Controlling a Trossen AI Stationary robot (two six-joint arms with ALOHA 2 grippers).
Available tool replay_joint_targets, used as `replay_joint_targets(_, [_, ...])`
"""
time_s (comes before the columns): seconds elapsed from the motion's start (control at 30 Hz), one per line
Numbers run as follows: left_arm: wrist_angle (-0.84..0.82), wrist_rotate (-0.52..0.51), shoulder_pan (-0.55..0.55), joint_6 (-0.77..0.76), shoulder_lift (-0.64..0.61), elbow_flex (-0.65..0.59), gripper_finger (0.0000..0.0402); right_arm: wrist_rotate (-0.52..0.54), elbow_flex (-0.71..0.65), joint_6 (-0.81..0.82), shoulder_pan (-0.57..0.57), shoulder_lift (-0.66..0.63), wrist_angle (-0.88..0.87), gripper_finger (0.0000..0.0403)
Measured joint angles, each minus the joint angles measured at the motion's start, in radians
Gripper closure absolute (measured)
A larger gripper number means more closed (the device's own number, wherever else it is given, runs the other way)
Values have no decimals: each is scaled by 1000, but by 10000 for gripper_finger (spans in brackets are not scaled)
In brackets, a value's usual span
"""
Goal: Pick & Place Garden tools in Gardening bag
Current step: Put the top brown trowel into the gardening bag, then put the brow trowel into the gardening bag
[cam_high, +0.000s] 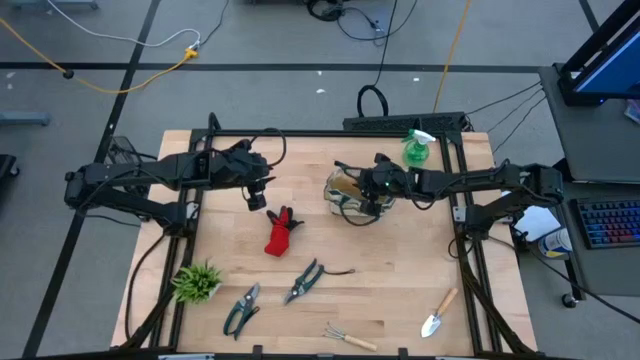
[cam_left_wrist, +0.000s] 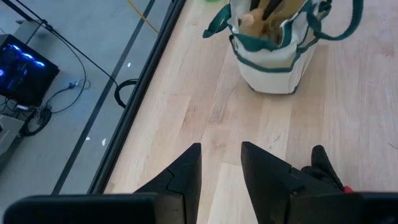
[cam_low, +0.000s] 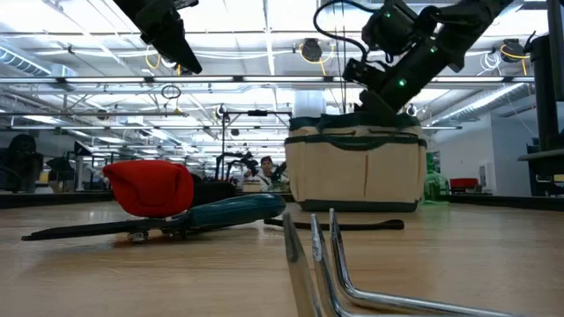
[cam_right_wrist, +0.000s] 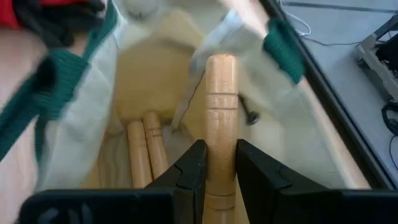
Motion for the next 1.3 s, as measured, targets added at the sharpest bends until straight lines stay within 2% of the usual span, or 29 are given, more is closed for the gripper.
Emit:
replay_joint_targets(0.17, [0, 1, 0, -1, 0, 0, 284, -1, -37, -14, -1, 0, 14, 323])
replay_joint_targets(0.53, [0, 3, 0, -3, 0, 0, 284, -57, -85, -16, -1, 0, 13, 322])
replay_joint_targets(1.1, [0, 3, 0, -10, 0, 0, 284, -58, -86, -25, -1, 0, 24, 213])
replay_joint_targets(1.3, [0, 3, 0, -10, 0, 0, 284, -58, -87, -25, -1, 0, 70, 193])
